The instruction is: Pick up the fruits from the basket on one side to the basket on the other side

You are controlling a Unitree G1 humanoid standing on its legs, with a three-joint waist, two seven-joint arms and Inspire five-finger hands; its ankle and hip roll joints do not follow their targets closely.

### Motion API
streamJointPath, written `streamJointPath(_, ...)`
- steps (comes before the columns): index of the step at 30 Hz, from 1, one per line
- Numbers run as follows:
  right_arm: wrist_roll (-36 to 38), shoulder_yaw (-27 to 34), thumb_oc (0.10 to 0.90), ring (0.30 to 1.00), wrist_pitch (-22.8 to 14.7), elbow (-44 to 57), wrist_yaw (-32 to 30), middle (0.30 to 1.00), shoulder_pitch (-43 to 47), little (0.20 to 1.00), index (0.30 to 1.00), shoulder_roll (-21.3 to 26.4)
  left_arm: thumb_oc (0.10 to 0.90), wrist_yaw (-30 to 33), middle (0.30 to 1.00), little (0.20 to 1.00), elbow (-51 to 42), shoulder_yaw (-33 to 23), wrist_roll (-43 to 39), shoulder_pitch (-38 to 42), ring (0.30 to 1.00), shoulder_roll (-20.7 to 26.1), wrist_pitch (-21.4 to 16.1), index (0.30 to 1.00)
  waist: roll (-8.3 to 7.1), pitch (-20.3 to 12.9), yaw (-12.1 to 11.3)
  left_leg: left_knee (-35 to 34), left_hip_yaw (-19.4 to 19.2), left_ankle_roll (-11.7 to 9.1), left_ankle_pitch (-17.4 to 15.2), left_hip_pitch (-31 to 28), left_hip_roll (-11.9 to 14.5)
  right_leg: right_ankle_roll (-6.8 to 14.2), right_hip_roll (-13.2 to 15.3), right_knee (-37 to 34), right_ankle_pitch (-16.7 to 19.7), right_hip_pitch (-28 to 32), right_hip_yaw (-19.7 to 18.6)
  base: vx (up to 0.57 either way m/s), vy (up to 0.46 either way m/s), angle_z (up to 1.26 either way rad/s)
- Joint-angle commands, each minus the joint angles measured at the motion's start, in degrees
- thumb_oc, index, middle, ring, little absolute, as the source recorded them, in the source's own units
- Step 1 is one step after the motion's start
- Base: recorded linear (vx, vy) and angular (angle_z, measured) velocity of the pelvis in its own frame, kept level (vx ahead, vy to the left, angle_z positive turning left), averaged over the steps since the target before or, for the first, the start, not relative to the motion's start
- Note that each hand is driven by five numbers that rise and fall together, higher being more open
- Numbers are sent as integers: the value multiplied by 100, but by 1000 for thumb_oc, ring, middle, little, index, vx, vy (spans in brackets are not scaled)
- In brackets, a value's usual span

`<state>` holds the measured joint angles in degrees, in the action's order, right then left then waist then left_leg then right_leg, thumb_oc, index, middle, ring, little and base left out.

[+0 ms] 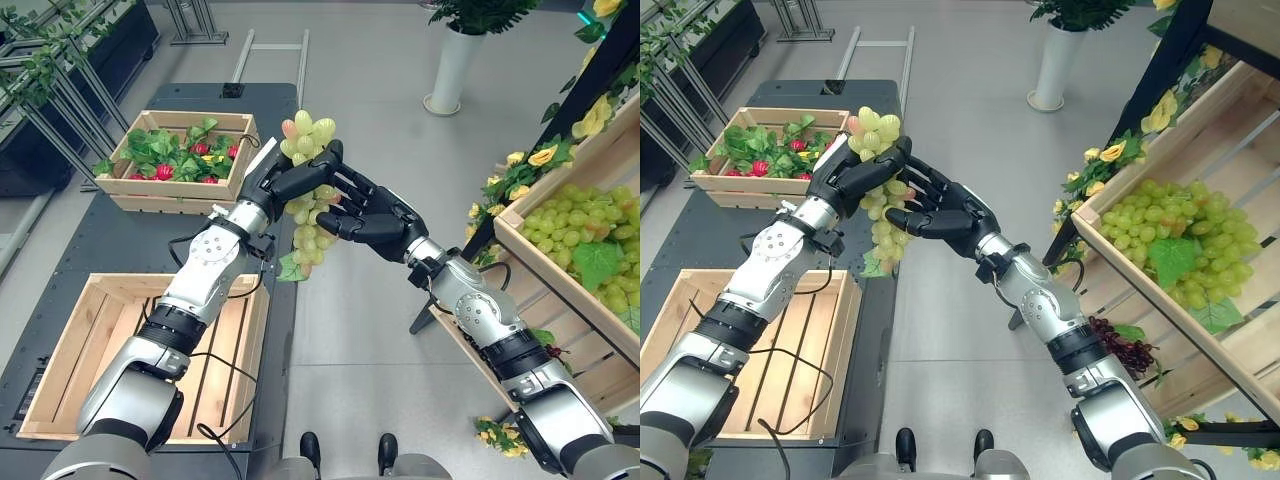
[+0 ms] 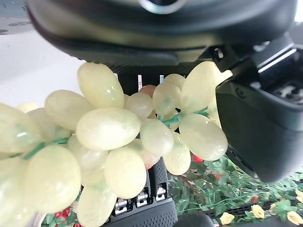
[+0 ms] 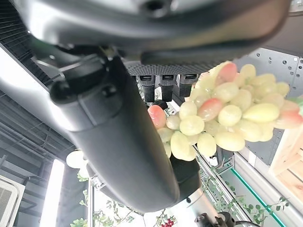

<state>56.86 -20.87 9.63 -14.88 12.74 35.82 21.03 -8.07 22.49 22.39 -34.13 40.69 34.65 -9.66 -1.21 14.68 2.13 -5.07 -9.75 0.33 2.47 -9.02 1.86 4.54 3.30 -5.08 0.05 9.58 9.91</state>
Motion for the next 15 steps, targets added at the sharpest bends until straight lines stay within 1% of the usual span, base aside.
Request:
streamJointPath(1, 29, -576, 800, 900, -53, -306, 277, 900, 505, 900, 900, -638, 400, -56, 300, 300, -78, 285, -478, 1347, 300, -560, -675, 300, 183, -1269, -42, 7, 112, -129, -610, 49, -238, -169, -137, 8, -232, -91, 76, 0, 0, 0)
streamJointPath(6, -30, -637, 800, 900, -59, -380, 142, 900, 593, 900, 900, -652, 400, -7, 300, 300, -301, 331, -501, 1442, 300, -584, -648, 300, 181, -1246, -44, 7, 107, -134, -610, 50, -227, -172, -143, 8, -230, -92, 65, 0, 0, 0)
streamJointPath(8, -121, -650, 800, 900, -1, -425, 48, 900, 615, 900, 900, -662, 400, 4, 300, 300, -361, 344, -495, 1486, 300, -591, -628, 300, 182, -1242, -44, 7, 114, -128, -614, 50, -228, -173, -142, 8, -231, -92, 63, 0, 0, 0)
streamJointPath(12, -195, -691, 800, 900, 21, -605, -266, 900, 649, 900, 900, -616, 400, 44, 300, 300, -474, 352, -493, 1547, 300, -577, -569, 300, 178, -1250, -48, 7, 117, -131, -616, 47, -221, -170, -141, 8, -230, -90, 57, 0, -1, -1)
streamJointPath(15, -161, -663, 800, 900, 9, -756, -654, 900, 659, 900, 900, -617, 400, 37, 300, 300, -551, 367, -533, 1555, 300, -526, -557, 300, 182, -1243, -60, 7, 121, -134, -615, 42, -215, -171, -142, 8, -225, -86, 60, 0, 0, 0)
